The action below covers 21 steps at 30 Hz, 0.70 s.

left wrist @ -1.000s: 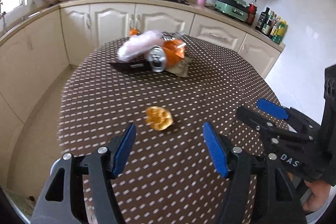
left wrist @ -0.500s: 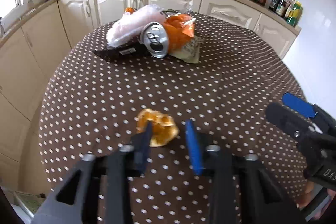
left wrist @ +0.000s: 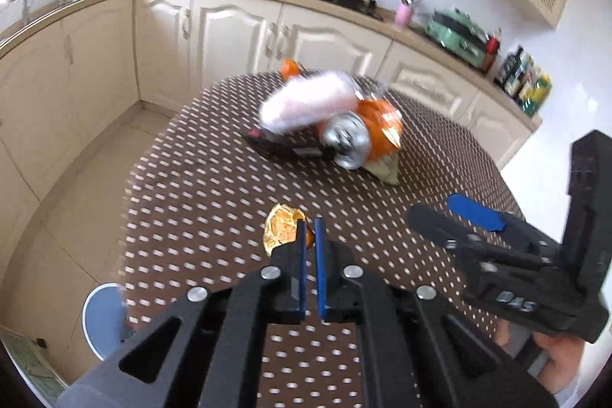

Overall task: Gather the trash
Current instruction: 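Grasp the orange peel with the left gripper while the right grasps a dark wrapper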

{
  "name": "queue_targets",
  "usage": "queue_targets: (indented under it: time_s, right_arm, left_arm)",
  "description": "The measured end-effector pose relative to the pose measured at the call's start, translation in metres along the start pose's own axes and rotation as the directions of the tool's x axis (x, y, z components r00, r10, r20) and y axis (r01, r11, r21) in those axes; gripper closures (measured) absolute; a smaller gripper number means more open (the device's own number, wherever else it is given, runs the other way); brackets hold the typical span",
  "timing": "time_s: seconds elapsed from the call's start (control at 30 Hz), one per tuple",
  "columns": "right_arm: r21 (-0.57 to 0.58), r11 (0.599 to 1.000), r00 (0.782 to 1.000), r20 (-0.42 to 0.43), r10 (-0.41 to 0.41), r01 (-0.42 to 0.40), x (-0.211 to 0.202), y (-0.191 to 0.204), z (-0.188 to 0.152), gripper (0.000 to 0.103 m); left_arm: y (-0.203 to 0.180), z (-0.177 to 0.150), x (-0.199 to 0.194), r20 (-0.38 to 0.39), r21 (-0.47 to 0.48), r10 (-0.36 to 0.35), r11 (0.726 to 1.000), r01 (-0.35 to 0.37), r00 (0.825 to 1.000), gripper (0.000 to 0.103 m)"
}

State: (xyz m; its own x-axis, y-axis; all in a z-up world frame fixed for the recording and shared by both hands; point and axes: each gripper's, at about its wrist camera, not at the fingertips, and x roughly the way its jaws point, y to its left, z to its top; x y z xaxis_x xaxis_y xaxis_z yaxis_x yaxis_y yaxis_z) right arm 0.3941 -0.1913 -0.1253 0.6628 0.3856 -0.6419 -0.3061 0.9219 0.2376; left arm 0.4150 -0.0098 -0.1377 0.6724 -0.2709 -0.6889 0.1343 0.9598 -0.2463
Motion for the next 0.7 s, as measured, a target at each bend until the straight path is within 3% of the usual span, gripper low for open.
queue_targets:
  time_s: [0.13,0.33,0.4,0.5,0.57,0.63,0.67,0.7]
  right_arm:
    - [0.045,0.995,0.996,-0.029,0.090,-0.088,0.027,0.018,0.019,0.028]
    - [0.173,0.982,0.994,-0.052,0.093,-0.082,0.062,0.031,0.032,0.028]
    - [0.249,0.966,0.995,-0.042,0.087,-0.074,0.067,0.025,0.033,0.028]
    - [0.406,0.907,0.990,-0.036,0.137,-0.110,0.079,0.010,0.029,0.028]
    - [0.459,0.875,0.985,0.002,0.172,-0.154,0.084,0.005,0.031,0.028]
    - [0.476,0.867,0.987,0.012,0.163,-0.149,0.087,0.003,0.035,0.028]
    - [0.465,0.876,0.990,0.009,0.143,-0.131,0.089,0.004,0.039,0.035]
    - [0.456,0.883,0.992,-0.003,0.126,-0.110,0.092,0.005,0.042,0.052]
  left_arm:
    - [0.024,0.010,-0.015,0.058,-0.040,0.050,0.998,-0.047,0.997,0.099]
    - [0.056,0.018,-0.022,0.085,-0.083,0.094,0.993,-0.087,0.992,0.099]
    - [0.064,0.018,-0.023,0.086,-0.094,0.093,0.992,-0.085,0.992,0.099]
    - [0.074,0.017,-0.023,0.087,-0.105,0.086,0.992,-0.077,0.992,0.099]
    - [0.076,0.016,-0.023,0.087,-0.106,0.081,0.992,-0.071,0.993,0.099]
    - [0.079,0.016,-0.023,0.088,-0.102,0.074,0.993,-0.065,0.993,0.099]
    - [0.080,0.016,-0.022,0.087,-0.103,0.071,0.993,-0.061,0.994,0.099]
    - [0.081,0.016,-0.022,0.086,-0.105,0.067,0.993,-0.057,0.994,0.099]
